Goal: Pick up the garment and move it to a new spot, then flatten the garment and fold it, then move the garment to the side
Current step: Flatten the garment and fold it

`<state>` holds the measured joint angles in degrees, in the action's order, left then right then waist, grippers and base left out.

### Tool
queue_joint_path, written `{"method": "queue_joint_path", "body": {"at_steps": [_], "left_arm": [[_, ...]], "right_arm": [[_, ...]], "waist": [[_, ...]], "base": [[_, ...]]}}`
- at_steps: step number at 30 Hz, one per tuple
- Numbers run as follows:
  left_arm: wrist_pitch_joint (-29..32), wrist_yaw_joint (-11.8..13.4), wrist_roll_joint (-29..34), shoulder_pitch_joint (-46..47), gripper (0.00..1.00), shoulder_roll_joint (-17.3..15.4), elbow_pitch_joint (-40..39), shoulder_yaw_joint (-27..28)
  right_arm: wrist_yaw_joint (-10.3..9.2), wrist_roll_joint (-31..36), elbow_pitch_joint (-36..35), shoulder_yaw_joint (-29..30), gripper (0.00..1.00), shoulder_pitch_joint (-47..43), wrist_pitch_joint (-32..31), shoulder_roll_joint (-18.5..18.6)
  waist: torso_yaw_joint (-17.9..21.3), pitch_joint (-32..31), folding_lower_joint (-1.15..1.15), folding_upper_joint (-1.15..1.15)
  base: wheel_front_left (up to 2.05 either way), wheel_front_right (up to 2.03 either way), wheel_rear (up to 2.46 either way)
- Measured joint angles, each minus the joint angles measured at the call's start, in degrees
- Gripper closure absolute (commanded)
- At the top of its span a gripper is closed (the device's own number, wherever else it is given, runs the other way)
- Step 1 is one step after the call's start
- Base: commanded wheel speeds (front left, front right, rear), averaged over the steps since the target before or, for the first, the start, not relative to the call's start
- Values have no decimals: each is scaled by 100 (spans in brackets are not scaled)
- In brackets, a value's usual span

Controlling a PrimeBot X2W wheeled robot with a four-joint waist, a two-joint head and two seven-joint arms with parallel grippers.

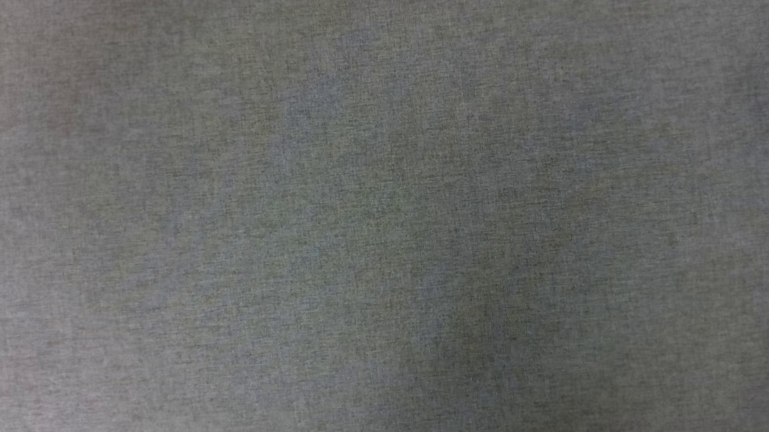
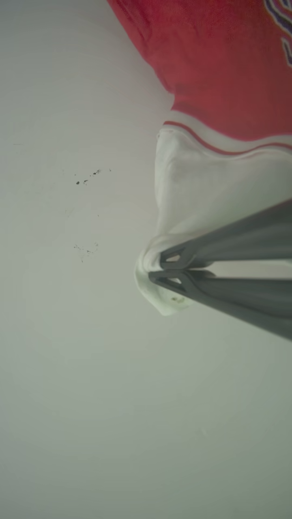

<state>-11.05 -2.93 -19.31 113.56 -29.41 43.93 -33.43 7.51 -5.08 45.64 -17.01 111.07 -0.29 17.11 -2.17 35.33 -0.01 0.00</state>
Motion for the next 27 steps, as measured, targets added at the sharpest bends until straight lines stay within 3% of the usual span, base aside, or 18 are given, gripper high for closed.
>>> {"method": "queue_joint_path", "body": {"at_steps": [7, 14, 18, 27], "left_arm": [[-229, -60, -111, -324, 100, 164, 402, -62], [-354, -148, -248, -1189, 100, 220, 636, -149], [-383, -205, -450, -1998, 100, 256, 572, -64], [-393, -112, -646, -4628, 100, -67, -625, 561]], "right_arm": [[0, 51, 781, -245, 100, -15, 108, -211], [0, -208, 1278, -809, 100, -887, 434, -347], [1, -590, 1367, -1303, 100, -1647, 599, -336], [1, -1615, 842, -2488, 100, -3486, 733, 44]], "waist": [[-35, 28, 0, 0], [-20, -72, 0, 0], [-27, -220, 0, 0], [47, -792, 1, 0]], "base": [[0, 0, 0], [0, 0, 0], [0, 0, 0], [0, 0, 0]]}}
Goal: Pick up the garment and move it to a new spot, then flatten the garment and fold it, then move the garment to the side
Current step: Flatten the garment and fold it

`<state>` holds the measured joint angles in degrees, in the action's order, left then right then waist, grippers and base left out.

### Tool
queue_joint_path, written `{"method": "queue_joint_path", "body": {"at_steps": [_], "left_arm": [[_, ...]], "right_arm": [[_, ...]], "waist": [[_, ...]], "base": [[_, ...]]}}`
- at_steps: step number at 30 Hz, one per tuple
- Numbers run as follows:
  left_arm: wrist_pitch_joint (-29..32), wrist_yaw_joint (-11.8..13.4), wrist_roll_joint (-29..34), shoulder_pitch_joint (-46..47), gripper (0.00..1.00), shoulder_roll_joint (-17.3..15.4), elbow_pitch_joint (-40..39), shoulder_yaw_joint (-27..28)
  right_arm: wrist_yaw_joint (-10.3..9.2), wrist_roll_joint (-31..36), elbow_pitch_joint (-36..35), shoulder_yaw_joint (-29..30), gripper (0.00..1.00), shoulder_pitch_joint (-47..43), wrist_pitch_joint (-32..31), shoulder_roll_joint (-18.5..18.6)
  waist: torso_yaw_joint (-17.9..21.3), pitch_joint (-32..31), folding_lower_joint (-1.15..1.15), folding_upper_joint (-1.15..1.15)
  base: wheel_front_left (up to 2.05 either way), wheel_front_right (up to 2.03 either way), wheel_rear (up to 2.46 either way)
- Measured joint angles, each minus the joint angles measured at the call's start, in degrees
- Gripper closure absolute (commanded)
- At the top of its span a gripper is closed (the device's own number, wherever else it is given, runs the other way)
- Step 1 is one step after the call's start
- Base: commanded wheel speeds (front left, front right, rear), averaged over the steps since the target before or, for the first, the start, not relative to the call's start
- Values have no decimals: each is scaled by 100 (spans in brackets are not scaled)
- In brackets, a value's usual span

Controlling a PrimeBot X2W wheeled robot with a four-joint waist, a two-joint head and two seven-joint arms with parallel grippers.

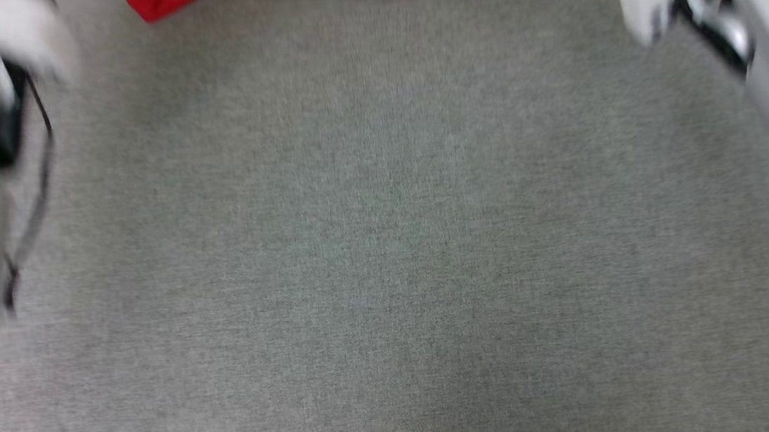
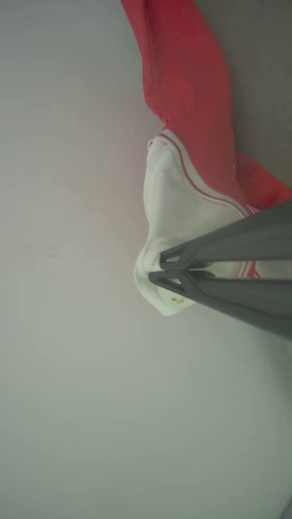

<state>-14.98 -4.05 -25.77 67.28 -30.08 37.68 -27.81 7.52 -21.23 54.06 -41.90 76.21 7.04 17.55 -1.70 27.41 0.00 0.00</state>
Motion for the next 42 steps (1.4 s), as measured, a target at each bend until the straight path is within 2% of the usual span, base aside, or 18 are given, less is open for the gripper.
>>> {"method": "queue_joint_path", "body": {"at_steps": [5, 7, 13, 18, 25, 32, 37, 42], "left_arm": [[-8, 156, -23, -1713, 100, -98, -944, 328], [-9, 138, -3, -2345, 100, -162, -1241, 344], [-8, 108, -157, -4097, 100, -137, -1617, 223], [31, 197, -311, -5197, 100, -248, -1857, 134], [280, 398, -645, -6496, 100, -261, -2331, -25], [524, 687, -843, -7448, 100, -343, -2813, -124], [638, 983, -1004, -8039, 100, -456, -3203, -65], [905, 1100, -1082, -8382, 100, -576, -3620, -121]], "right_arm": [[-1, -614, -623, -505, 100, -1031, -133, 489], [-1, -890, -911, -622, 100, -1432, -210, 706], [-1, -1525, -1934, -888, 100, -2668, -620, 1518], [-1, -1784, -2672, -777, 100, -3699, -916, 2124], [0, -2060, -3679, -383, 100, -5270, -1424, 2687], [0, -2113, -4469, 356, 100, -6766, -1959, 2910], [0, -2093, -4910, 982, 100, -7691, -2376, 2894], [0, -2062, -5357, 1590, 100, -8522, -2808, 2808]], "waist": [[4, -425, 0, 0], [-8, -606, 0, 0], [-92, -1164, 1, 0], [-156, -1614, 1, 0], [-219, -2136, 2, 0], [-255, -2546, 2, 0], [-253, -2668, 2, 0], [-300, -2670, 1, 0]], "base": [[0, 0, 0], [0, 0, 0], [0, 0, 0], [0, 0, 0], [0, 0, 0], [0, 0, 0], [0, 0, 0], [0, 0, 0]]}}
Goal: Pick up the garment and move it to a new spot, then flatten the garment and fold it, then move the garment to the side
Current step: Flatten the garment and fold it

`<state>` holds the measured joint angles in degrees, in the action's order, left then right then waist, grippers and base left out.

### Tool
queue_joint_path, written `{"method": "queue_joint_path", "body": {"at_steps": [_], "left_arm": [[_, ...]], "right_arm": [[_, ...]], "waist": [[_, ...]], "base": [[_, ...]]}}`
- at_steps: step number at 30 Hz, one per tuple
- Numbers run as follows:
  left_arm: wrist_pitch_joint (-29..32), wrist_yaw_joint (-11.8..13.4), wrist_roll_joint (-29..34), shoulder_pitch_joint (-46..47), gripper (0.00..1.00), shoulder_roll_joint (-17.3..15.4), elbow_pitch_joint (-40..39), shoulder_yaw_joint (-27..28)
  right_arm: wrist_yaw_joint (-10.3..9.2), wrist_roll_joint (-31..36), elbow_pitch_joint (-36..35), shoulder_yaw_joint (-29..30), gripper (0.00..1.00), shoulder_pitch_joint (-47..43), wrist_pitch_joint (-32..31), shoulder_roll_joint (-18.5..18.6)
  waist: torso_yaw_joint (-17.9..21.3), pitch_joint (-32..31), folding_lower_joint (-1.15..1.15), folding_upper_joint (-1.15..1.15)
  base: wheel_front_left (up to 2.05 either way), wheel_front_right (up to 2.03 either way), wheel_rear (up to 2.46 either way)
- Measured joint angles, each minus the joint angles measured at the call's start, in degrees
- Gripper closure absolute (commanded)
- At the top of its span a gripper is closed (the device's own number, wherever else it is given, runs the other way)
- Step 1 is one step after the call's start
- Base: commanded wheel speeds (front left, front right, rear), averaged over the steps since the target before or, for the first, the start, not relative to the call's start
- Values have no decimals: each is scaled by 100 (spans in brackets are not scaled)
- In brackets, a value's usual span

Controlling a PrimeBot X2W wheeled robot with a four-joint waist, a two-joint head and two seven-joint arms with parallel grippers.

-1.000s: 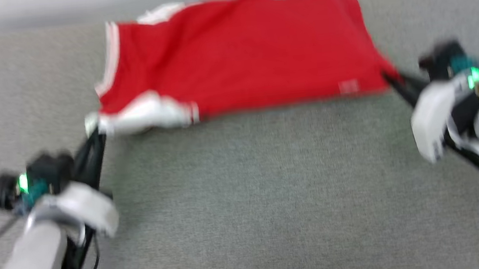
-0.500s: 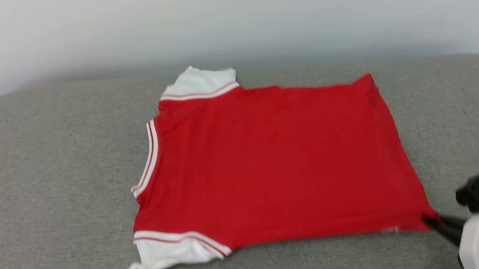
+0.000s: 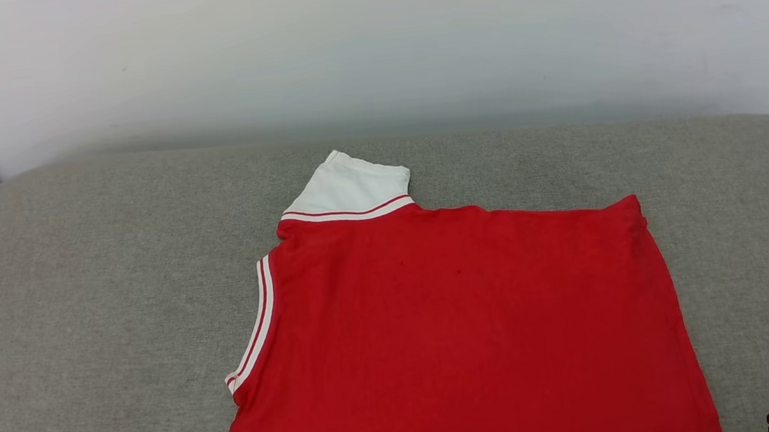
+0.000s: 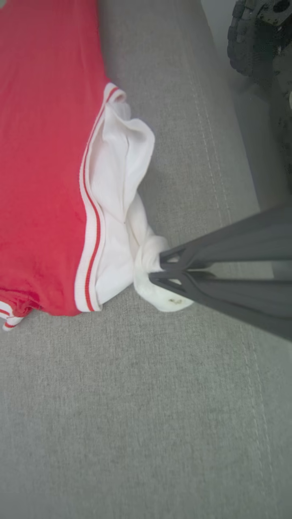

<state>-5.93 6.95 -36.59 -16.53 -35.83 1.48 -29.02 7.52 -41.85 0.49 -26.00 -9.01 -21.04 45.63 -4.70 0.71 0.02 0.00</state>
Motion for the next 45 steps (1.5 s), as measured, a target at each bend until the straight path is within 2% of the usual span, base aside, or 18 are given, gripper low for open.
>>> {"method": "queue_joint_path", "body": {"at_steps": [5, 10, 21, 27, 31, 45], "left_arm": [[123, 14, 112, 75, 100, -87, -97, -65], [164, -93, 468, 618, 100, -143, -105, -201], [199, -603, 1006, 2297, 100, -220, 212, -263], [278, -826, 1250, 3195, 100, -244, 521, -274], [304, -951, 1293, 3644, 100, -122, 877, -318], [120, -1261, 1317, 4402, 100, 189, 2347, -615]], "right_arm": [[0, 263, -326, 532, 100, -258, -250, -224], [0, 454, -576, 965, 100, -242, -365, -495], [0, 658, -910, 1321, 100, 367, -431, -694], [0, 667, -920, 1233, 100, 927, -536, -691], [-1, 710, -717, 1040, 100, 1441, -593, -713], [0, 657, 565, 154, 100, 2572, -573, -888]], "waist": [[9, 42, -1, 0], [26, 133, -2, 0], [189, 553, -2, 0], [318, 909, -2, 0], [401, 1184, -3, 0], [503, 1916, -3, 0]], "base": [[0, 0, 0], [0, 0, 0], [0, 0, 0], [0, 0, 0], [0, 0, 0], [0, 0, 0]]}}
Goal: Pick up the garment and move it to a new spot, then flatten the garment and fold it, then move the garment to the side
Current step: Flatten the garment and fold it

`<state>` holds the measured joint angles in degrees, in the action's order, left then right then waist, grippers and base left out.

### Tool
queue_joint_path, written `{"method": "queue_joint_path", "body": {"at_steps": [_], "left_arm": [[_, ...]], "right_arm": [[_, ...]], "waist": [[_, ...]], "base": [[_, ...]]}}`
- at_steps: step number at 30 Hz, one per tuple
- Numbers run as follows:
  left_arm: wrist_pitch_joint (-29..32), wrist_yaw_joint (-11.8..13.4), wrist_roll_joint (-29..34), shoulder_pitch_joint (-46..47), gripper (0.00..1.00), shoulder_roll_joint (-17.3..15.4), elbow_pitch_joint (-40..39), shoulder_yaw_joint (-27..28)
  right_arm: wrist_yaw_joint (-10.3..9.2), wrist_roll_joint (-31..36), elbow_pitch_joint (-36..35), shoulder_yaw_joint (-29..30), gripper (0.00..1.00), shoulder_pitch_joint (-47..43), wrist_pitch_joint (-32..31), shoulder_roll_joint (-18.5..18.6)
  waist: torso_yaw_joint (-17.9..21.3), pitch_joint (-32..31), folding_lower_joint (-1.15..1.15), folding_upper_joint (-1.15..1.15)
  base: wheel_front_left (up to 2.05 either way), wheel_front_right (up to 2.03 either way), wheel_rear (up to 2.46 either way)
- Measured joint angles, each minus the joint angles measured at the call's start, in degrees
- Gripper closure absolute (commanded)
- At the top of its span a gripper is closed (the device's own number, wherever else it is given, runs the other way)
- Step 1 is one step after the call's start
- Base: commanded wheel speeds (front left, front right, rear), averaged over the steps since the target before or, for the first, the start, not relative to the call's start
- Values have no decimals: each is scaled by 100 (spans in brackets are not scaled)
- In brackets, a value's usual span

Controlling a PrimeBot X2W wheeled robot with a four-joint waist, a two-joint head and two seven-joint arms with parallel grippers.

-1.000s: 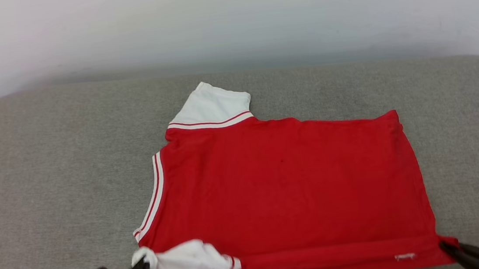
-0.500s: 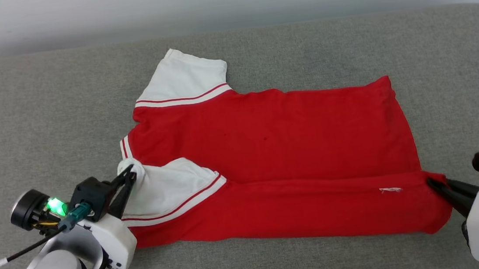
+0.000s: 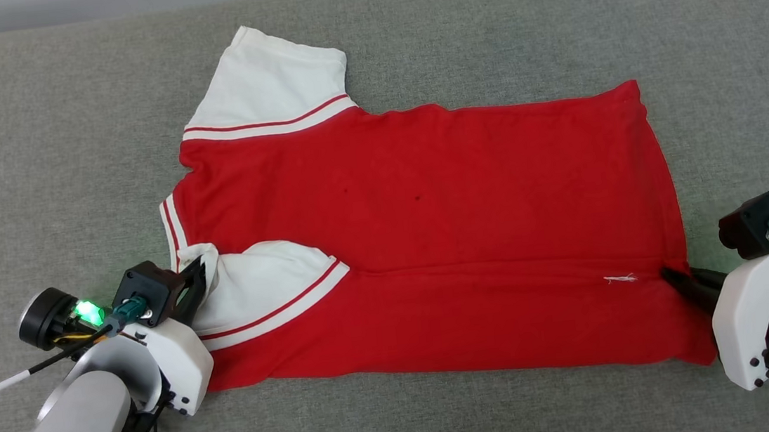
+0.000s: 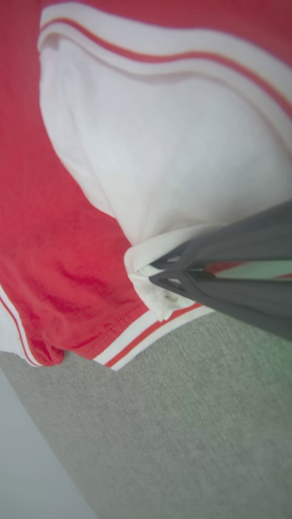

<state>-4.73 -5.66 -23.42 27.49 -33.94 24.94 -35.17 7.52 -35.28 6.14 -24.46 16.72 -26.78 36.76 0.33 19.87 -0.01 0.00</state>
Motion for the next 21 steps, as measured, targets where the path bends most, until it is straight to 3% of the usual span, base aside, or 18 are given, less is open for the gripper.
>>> {"method": "queue_joint_path", "body": {"at_steps": [3, 4, 5, 6, 7, 15, 21], "left_arm": [[-111, -43, -41, 80, 100, 76, 198, -58], [-160, -49, -83, 88, 100, 114, 266, -58], [-212, -49, -89, 93, 100, 136, 320, -70], [-260, -56, -87, 103, 60, 146, 383, -79], [-312, -46, -57, 108, 0, 151, 437, -87], [-374, -13, -10, 206, 0, -60, 408, -70], [235, -71, -60, 440, 0, -455, -212, -108]], "right_arm": [[0, -5, 194, -141, 96, 119, 126, 18], [0, -32, 243, -180, 70, 140, 178, 16], [0, -65, 287, -214, 70, 160, 238, 18], [0, -57, 314, -242, 0, 172, 330, 23], [0, -43, 338, -244, 0, 174, 434, 27], [-1, 121, 159, -20, 0, 30, 933, 111], [-1, 238, -35, 204, 0, -277, 995, 71]], "waist": [[-21, -7, 1, 0], [-27, -25, 1, 0], [-31, -53, 0, 0], [-37, -89, 0, 0], [-42, -128, 0, 0], [-121, -596, 1, 0], [-202, -907, 1, 0]], "base": [[0, 0, 0], [0, 0, 0], [0, 0, 0], [0, 0, 0], [0, 0, 0], [0, 0, 0], [0, 0, 0]]}}
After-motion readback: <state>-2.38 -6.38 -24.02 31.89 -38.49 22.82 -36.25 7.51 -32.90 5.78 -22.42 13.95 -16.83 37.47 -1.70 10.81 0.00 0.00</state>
